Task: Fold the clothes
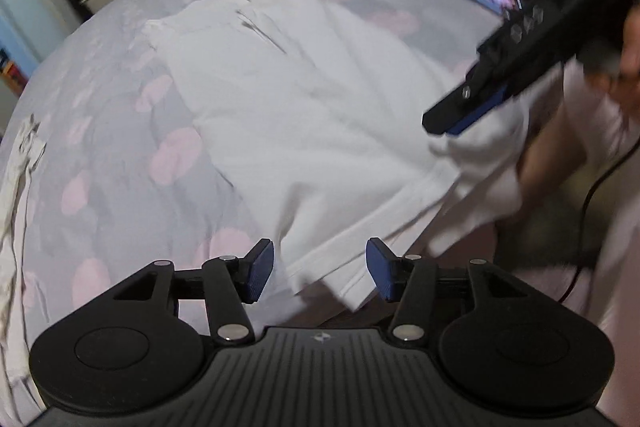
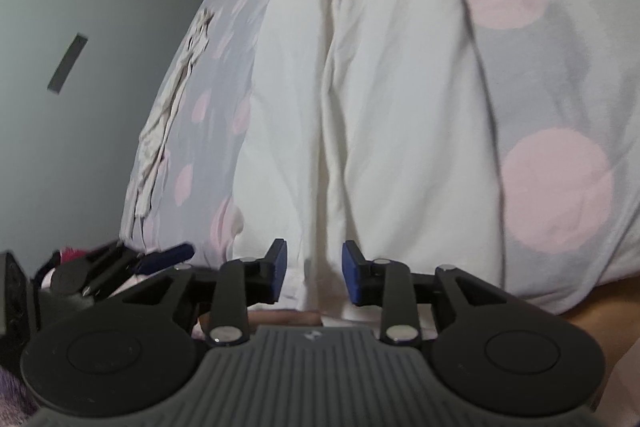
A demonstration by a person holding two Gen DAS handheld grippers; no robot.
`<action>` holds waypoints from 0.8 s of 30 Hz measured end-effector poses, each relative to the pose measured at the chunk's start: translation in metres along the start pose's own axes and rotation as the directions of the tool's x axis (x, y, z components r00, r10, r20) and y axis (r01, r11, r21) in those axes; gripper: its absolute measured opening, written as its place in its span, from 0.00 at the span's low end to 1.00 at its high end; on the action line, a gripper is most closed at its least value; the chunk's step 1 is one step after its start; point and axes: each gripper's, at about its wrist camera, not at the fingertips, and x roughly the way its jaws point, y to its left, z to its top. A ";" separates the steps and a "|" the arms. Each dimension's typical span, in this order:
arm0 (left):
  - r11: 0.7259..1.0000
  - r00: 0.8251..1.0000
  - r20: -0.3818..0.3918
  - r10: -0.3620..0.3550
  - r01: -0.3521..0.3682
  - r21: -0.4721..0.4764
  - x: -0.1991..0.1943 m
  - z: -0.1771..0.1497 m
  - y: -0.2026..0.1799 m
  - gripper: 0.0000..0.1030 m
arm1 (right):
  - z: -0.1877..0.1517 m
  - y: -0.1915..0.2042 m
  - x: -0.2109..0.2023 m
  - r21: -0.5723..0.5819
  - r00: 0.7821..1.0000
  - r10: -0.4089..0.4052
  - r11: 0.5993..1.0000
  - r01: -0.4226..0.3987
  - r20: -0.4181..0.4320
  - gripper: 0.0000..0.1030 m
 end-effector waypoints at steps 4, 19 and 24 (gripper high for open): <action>0.985 0.997 -0.058 0.046 -0.036 0.169 0.017 -0.010 -0.009 0.44 | 0.000 0.006 0.004 -0.024 1.000 -0.018 1.000 0.018 -0.016 0.33; 0.904 0.987 0.005 0.158 -0.147 0.402 0.027 -0.036 -0.042 0.00 | -0.004 0.008 0.008 -0.022 0.999 -0.054 0.998 0.054 -0.003 0.34; 0.897 0.985 0.018 0.174 -0.166 0.410 0.016 -0.034 -0.051 0.00 | -0.011 0.036 0.004 -0.170 1.000 0.006 0.986 -0.003 0.017 0.34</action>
